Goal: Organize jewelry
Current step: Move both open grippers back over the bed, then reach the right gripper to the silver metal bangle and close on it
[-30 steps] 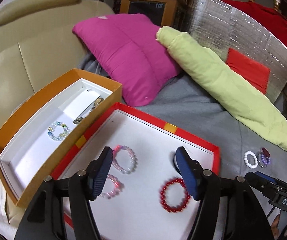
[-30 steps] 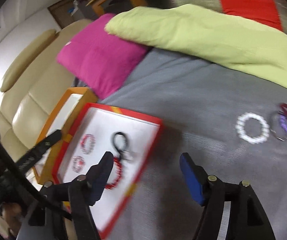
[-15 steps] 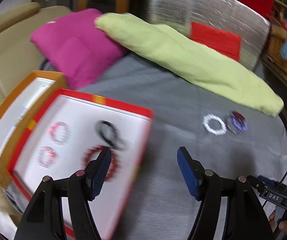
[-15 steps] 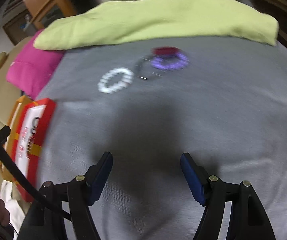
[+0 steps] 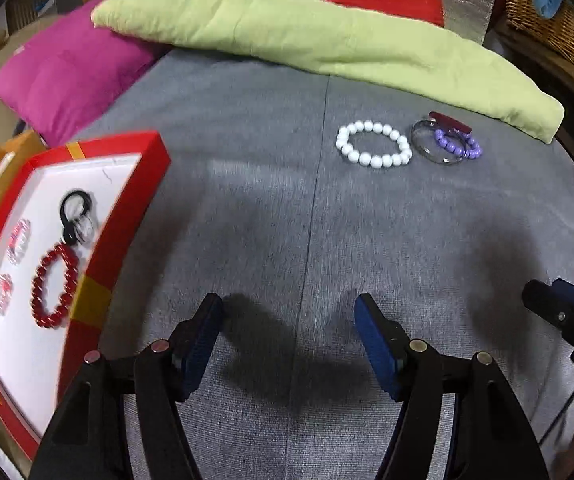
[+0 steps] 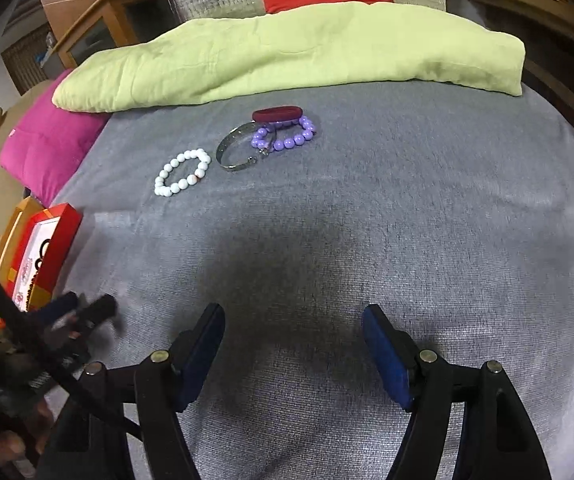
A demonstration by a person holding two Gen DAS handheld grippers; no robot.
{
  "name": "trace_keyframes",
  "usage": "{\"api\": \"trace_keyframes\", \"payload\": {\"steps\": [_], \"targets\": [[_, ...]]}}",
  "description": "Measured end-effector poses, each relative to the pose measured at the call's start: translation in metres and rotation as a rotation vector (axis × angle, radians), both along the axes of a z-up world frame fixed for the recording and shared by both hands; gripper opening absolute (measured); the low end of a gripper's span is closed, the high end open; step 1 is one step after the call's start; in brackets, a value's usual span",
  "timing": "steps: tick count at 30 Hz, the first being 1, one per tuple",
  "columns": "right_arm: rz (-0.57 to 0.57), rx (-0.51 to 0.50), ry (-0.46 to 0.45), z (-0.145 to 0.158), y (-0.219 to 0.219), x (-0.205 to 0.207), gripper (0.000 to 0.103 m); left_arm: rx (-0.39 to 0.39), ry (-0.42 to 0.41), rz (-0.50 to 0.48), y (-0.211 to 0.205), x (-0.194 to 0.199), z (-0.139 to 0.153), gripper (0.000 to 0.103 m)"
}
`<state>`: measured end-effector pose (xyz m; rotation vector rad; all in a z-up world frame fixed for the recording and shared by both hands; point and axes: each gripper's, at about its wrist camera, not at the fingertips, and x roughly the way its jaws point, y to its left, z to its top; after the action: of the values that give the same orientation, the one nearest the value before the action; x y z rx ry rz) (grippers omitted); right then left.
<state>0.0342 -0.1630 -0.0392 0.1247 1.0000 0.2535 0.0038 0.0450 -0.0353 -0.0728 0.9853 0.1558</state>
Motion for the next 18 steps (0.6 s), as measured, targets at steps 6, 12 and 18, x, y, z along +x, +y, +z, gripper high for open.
{"api": "trace_keyframes", "payload": {"steps": [6,12,18], "targets": [[-0.042,0.042,0.026,0.014,-0.007,0.021,0.062,-0.038,0.007,0.008,0.004,-0.003,-0.001,0.069],[-0.101,0.084,0.129,0.018,0.006,0.087,0.043,-0.092,0.013,0.011,0.014,-0.005,0.002,0.069],[-0.147,0.077,0.17,0.017,0.025,0.131,0.036,-0.098,0.019,0.005,0.012,-0.002,0.003,0.074]]}}
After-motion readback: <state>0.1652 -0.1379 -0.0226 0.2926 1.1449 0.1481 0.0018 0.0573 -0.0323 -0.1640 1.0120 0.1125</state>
